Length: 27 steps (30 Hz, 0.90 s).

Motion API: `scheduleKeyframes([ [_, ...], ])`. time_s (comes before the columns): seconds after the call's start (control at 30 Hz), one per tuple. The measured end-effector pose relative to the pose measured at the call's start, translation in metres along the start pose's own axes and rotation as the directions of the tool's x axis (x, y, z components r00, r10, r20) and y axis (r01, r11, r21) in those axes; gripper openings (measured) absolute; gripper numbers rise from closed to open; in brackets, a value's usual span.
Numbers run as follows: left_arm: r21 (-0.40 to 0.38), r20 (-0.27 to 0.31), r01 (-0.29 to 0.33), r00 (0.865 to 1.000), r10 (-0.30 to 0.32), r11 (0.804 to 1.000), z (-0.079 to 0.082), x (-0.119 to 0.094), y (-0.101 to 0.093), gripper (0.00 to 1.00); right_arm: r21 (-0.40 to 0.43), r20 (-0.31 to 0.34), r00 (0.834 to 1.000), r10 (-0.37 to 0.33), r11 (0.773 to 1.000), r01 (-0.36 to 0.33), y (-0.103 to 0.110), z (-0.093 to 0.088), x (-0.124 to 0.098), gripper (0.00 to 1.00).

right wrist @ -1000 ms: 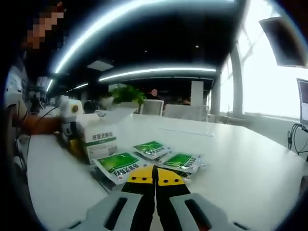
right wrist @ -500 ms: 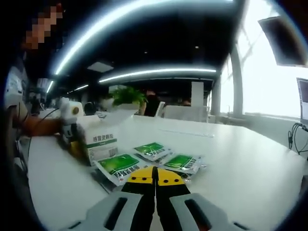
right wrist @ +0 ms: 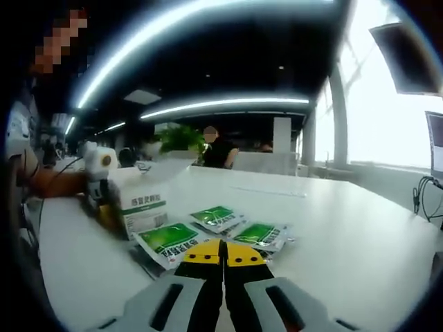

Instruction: Take out ganmaoling bag from box put it on table

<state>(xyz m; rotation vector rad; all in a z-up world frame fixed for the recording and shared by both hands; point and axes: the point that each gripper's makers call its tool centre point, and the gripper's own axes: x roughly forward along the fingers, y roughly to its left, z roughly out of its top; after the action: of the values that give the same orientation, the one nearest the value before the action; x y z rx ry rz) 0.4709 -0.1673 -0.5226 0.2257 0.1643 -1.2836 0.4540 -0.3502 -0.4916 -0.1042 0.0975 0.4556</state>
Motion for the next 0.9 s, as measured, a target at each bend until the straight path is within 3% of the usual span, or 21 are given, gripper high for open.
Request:
scheduleKeyframes([
  [0.47, 0.0, 0.0, 0.0, 1.0, 0.0, 1.0, 0.0, 0.0, 0.0, 0.48, -0.049, -0.011, 1.0, -0.015, 0.999, 0.015, 0.008, 0.034, -0.005, 0.0],
  [0.9, 0.001, -0.001, 0.0, 1.0, 0.0, 1.0, 0.0, 0.0, 0.001, 0.48, -0.121, -0.061, 0.997, 0.044, 0.991, -0.051, 0.033, 0.079, 0.009, 0.0],
])
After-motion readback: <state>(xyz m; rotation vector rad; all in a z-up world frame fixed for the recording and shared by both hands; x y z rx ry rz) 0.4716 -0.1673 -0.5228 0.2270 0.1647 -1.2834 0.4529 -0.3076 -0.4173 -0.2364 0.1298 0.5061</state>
